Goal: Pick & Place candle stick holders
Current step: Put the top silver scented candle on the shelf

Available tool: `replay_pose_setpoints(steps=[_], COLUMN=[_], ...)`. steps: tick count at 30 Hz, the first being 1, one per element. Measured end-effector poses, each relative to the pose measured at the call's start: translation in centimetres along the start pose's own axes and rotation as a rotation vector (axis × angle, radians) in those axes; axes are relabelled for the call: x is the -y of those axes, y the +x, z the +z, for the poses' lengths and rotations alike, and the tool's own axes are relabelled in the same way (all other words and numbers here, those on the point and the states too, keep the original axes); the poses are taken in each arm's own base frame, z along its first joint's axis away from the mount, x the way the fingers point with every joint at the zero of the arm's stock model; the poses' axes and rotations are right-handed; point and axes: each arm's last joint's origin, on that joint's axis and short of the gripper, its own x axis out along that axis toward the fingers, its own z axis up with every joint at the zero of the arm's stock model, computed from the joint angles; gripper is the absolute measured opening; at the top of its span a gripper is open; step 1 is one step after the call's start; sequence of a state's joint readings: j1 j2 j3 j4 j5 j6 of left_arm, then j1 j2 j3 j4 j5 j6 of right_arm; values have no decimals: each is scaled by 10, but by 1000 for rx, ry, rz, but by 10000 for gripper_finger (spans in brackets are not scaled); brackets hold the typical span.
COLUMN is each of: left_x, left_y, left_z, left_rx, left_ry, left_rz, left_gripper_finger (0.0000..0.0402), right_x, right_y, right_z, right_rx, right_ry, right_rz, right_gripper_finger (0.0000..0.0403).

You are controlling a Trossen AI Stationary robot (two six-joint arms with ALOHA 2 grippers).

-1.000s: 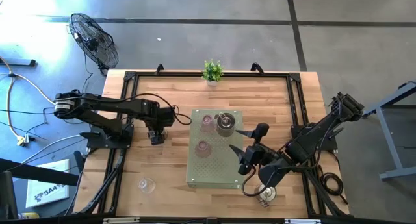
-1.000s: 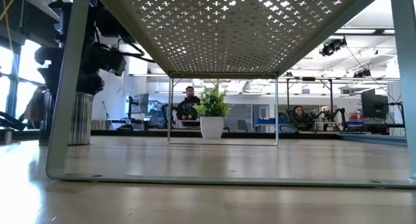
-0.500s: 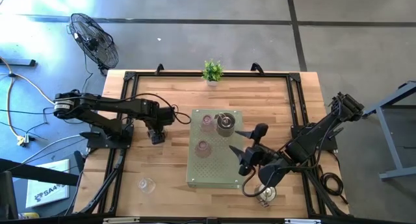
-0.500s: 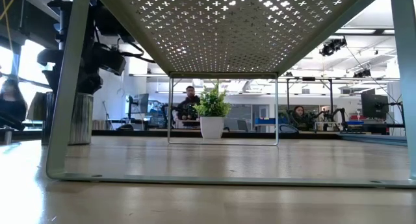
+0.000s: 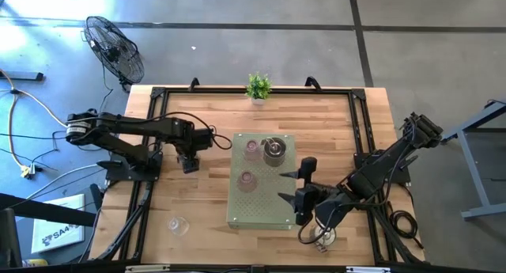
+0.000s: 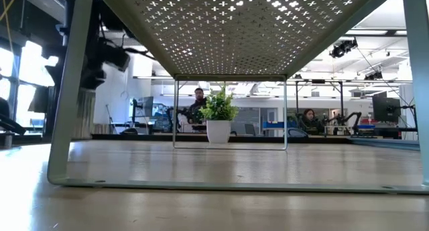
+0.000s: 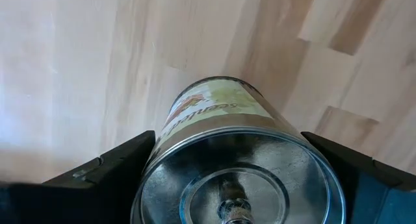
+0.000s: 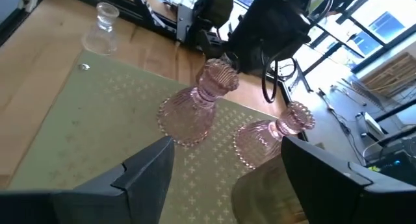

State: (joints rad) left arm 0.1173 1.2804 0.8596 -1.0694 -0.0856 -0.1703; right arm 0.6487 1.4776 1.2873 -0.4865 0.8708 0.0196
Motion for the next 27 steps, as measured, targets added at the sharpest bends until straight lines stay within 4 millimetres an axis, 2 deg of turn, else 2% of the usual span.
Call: replay_pose_setpoints(steps=[14, 27], left_x=[19, 25], left_y=[-59, -64], left_z=[7, 4], left_rx=[53, 41], left_ry=[61, 39], left_rz=[29, 34], left_gripper_finger=[347, 347], right_x=[2, 2], right_y=[5, 5], right_z=[4, 5], right_rx=[19, 26], right_ry=[39, 48], right_rz=[83, 86], right_gripper_finger=[277, 277])
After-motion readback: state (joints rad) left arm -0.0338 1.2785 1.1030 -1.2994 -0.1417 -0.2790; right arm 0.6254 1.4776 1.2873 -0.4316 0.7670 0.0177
